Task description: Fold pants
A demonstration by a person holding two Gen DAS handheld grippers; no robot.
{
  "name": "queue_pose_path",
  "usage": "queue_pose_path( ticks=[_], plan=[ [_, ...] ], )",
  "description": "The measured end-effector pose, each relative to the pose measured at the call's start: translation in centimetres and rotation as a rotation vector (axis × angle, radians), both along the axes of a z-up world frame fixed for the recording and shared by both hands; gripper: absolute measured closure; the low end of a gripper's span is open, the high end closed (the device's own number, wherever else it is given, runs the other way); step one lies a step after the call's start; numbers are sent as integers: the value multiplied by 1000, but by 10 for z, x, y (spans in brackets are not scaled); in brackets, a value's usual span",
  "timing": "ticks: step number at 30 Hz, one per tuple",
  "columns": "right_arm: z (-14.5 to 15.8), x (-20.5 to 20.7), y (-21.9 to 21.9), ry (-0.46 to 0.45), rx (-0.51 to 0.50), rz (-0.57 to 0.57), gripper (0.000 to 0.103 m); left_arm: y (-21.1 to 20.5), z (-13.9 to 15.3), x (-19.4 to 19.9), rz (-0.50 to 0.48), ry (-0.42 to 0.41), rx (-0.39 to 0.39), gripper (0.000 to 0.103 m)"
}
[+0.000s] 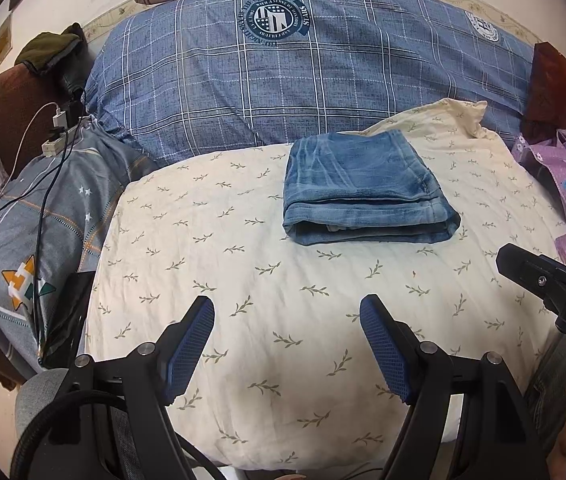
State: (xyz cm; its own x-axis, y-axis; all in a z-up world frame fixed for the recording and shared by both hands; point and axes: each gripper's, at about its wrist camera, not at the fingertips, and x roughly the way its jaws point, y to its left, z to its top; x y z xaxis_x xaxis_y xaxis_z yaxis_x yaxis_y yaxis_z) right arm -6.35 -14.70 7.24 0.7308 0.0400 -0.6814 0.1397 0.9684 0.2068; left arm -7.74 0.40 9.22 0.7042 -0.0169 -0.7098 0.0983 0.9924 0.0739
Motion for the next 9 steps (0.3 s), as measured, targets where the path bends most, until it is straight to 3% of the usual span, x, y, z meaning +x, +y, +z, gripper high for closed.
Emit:
queue_pose_path(
  ticks=[9],
  plan=[
    [-1,1,-1,6,0,2,26,-1,2,2,-12,-14,-9,27]
  ],
)
